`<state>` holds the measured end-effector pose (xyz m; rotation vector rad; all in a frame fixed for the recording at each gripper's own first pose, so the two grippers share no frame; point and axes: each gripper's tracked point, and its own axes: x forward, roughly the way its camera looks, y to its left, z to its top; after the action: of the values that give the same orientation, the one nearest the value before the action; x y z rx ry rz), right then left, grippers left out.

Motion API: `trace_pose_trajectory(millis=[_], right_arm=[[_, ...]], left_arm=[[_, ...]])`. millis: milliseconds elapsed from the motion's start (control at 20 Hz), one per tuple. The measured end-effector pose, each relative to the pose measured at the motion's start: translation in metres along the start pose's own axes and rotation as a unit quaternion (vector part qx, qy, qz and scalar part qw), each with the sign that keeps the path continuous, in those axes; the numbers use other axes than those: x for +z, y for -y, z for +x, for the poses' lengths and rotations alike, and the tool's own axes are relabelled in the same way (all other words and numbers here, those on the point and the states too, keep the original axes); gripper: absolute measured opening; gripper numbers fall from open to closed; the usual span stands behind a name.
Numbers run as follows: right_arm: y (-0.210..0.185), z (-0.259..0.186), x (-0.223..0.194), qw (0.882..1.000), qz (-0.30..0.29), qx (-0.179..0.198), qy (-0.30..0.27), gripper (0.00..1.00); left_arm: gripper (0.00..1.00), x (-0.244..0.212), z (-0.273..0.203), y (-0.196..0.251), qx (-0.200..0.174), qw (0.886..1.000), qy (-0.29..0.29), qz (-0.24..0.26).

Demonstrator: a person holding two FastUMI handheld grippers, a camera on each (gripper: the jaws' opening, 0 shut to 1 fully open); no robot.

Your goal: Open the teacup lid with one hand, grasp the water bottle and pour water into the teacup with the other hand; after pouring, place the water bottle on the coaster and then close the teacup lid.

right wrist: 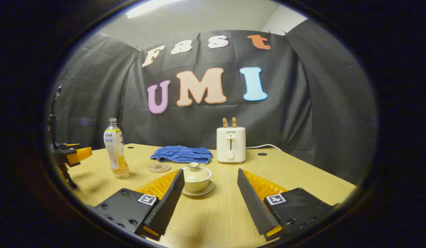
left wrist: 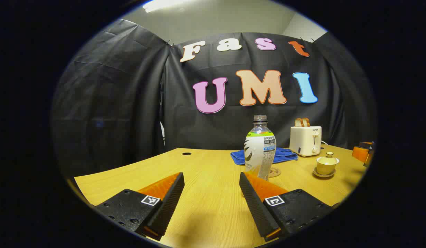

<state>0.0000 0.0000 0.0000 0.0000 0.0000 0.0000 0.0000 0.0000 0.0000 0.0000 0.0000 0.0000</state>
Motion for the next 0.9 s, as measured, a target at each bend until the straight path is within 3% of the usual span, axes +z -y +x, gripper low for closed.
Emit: trace_pose_trajectory(millis=[250,300,350,900], right_arm=[[0.0007,-0.0004,0.0007,1.0,0.0,0.0,0.0,1.0],[0.001,0.0001,0.0004,1.0,0.0,0.0,0.0,0.96],[0.0011,-0.0004,0.0008,1.0,0.0,-0.001,0.0,1.0],[0.0014,0.0,-0.0001,1.0,0.0,-0.001,0.0,1.0]], left_arm=[[0.94,-0.0001,0.0005,0.0008,0.0,1.0,0.0,0.0],[0.94,-0.0001,-0.0001,0.0007,0.0,1.0,0.0,0.0],[0.94,0.0001,-0.0003,0.0009,0.0,1.0,0.0,0.0],[0.94,-0.0004,-0.0001,0.0016,0.001,1.0,0.0,-0.001]])
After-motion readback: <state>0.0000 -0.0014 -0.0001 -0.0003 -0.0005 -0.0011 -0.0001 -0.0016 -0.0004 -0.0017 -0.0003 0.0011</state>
